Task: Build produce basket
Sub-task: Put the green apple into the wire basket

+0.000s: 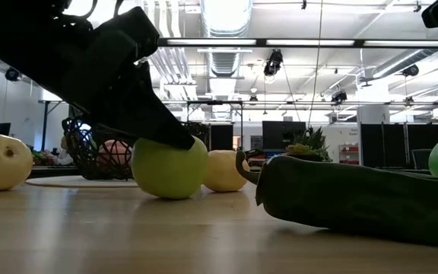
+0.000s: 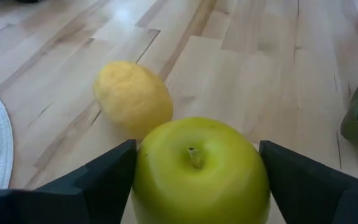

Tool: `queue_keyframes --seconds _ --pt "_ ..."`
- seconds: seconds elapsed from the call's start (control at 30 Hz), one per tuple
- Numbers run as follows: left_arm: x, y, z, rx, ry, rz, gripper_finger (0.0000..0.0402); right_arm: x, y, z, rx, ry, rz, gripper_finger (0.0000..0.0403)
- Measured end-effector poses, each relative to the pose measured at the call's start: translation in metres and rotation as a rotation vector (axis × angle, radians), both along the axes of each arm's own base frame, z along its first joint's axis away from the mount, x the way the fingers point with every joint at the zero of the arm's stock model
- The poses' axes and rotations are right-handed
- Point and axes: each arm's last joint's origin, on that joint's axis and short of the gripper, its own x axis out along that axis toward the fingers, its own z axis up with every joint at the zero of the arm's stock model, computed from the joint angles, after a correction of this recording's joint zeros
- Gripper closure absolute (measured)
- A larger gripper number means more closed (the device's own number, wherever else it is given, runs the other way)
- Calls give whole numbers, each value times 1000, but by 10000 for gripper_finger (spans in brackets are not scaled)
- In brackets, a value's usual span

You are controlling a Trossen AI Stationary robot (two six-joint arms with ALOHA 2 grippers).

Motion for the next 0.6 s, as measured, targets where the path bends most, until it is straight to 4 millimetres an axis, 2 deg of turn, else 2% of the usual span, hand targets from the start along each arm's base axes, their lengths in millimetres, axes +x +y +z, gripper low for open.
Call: queue_keyframes --seconds 0.1,0.17,0.37,0.5,0.6 --pt "0 -1 4 -1 0 -14 128 0 0 0 0 0 0 394" --pt "1 -2 13 4 -11 -36 137 0 0 0 0 0 0 394" --pt "-7 0 74 55 -100 -81 140 0 0 0 -2 1 0 394" --pt "-27 22 114 116 -92 5 140 0 0 0 -1 1 0 394" --pt "-43 47 130 152 -58 77 140 0 0 0 -1 0 0 394"
